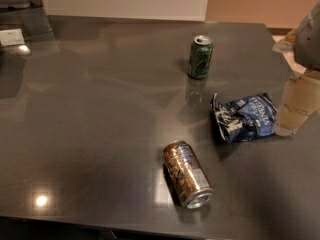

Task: Place orange can upright

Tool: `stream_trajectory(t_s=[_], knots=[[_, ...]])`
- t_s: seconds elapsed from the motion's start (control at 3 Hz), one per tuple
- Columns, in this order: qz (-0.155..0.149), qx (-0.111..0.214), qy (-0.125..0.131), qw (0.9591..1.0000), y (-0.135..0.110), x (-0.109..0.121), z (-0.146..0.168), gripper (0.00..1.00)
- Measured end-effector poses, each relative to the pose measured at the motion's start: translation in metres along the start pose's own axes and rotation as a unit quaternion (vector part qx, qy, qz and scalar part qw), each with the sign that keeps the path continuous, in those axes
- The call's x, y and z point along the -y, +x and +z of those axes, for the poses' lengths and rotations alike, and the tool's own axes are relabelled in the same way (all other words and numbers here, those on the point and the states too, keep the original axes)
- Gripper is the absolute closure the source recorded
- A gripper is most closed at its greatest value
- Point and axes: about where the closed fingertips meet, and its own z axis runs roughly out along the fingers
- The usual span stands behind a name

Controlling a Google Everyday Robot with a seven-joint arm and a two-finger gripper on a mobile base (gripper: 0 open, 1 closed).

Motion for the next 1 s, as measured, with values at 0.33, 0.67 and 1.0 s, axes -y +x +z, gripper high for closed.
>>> stream_trajectory(t_s=[0.33,0.67,1.0], knots=[[0.0,0.0,0.0,1.0,0.0,0.0,0.0,0.0],[-0.003,0.003,-0.007,1.0,-0.018,-0.006,0.001,0.0],[0.012,0.007,-0.032,0.9994,-0.056,-0.018,0.018,0.0]])
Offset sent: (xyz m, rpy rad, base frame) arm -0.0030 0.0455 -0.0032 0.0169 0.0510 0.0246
